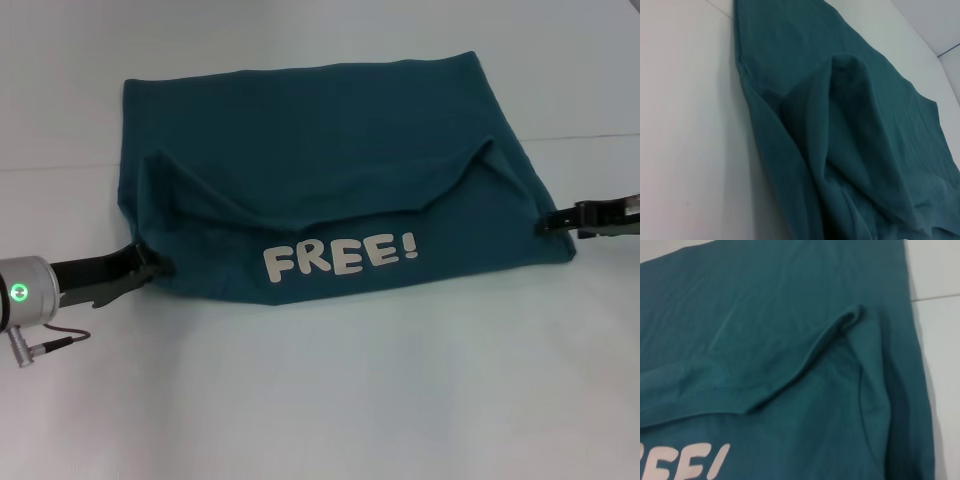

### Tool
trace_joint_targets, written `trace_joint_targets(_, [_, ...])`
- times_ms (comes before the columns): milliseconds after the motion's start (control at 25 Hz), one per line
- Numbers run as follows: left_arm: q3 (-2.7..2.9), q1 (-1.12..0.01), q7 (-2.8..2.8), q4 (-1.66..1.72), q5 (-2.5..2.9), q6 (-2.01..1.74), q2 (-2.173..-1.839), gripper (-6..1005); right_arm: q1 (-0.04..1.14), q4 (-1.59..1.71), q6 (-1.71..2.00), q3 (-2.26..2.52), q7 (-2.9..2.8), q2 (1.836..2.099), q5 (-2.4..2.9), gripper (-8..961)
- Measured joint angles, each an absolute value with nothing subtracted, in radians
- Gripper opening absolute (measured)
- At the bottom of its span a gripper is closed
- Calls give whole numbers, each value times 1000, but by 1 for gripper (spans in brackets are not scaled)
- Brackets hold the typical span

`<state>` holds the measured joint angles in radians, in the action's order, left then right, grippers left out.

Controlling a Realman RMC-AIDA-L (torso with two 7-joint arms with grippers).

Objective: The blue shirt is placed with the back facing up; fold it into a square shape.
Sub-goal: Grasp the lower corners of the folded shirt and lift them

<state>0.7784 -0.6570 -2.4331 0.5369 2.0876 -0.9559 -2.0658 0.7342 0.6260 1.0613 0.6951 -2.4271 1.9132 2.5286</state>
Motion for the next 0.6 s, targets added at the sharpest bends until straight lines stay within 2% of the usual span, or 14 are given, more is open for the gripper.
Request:
trace_joint_targets(120, [778,-657,-2432,537,2088,-956,-2064,8,735,623,1013,703,-2424,1938,2531,762])
trace_joint_targets(240, [778,-657,-2431,537,2088,-956,-2064,8,734,619,990,709,-2424,1951,2532,761])
trace_joint_targets(600, [776,-656,-2428,537,2086,-950,-2066,9,747,568,951,713,-2424,1951,2532,764])
